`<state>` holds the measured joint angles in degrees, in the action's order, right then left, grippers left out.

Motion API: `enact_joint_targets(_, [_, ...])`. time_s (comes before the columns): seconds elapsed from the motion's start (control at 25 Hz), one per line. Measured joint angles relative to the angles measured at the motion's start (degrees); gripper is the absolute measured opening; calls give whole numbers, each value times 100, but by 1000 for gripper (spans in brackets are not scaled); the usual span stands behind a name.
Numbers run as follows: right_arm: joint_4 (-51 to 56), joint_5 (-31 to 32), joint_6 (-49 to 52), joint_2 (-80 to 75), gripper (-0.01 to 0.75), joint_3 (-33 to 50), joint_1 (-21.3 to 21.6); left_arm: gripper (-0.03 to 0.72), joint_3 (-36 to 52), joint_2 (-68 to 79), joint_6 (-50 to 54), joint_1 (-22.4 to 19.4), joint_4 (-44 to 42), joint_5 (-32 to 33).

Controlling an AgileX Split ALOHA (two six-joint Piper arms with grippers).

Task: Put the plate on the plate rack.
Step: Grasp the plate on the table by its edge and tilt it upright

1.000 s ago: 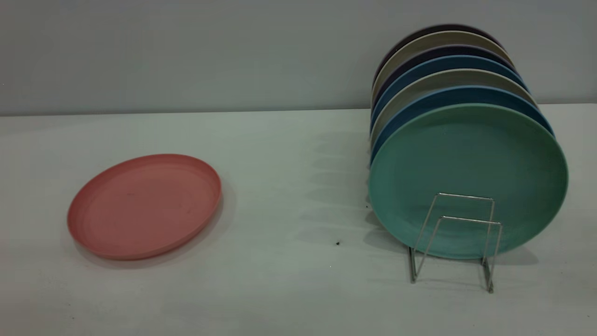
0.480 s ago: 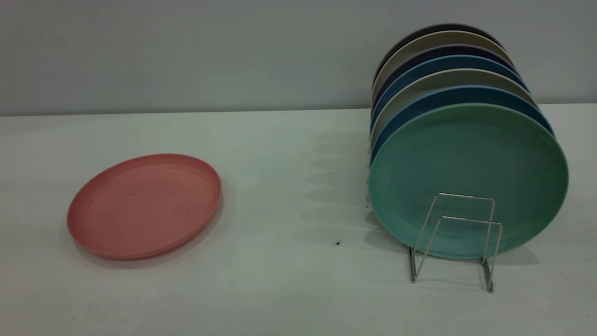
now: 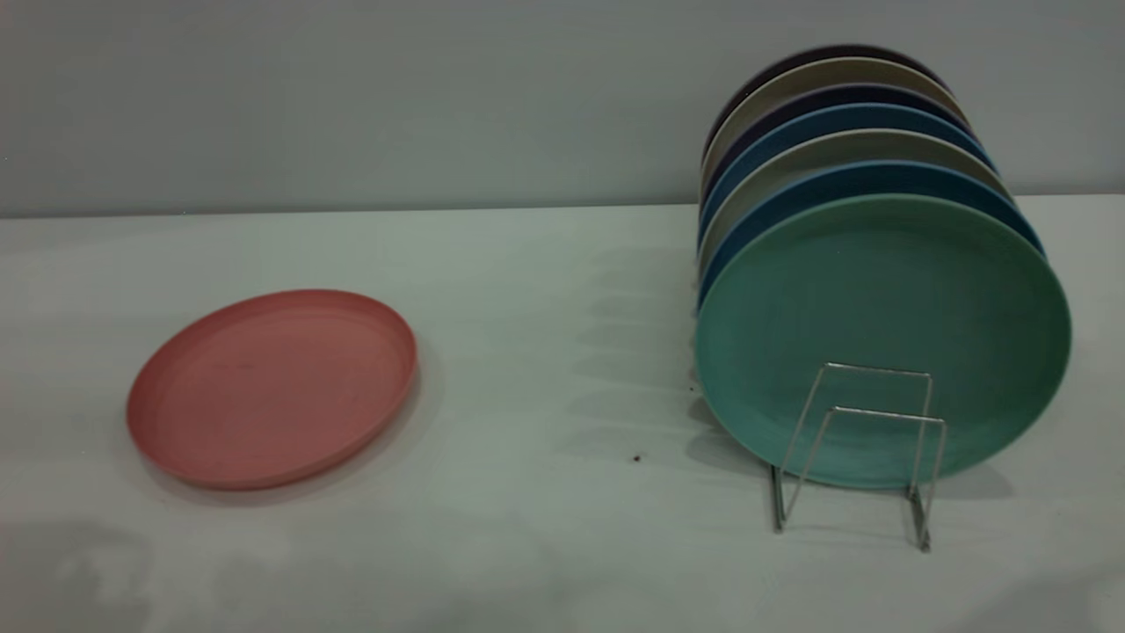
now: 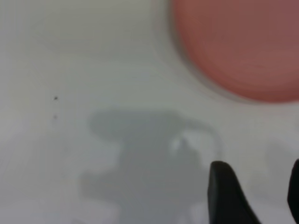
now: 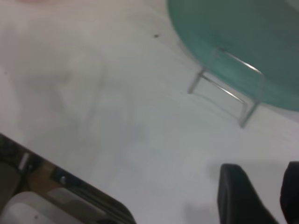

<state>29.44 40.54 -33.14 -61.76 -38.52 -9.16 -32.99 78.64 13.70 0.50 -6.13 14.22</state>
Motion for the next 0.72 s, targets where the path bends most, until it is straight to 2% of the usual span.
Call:
enact_joint_targets(0.12, [361, -98, -384, -206, 279, 0, 0, 410, -370, 508, 143, -284, 5, 53])
enact_joint_targets(0.28, [779, -165, -766, -446, 298, -121, 0, 418, -846, 1106, 231, -503, 10, 219])
enact_joint_targets(0.72, [985, -177, -844, -570, 299, -582, 0, 420, -2115, 3038, 354, -541, 383, 568])
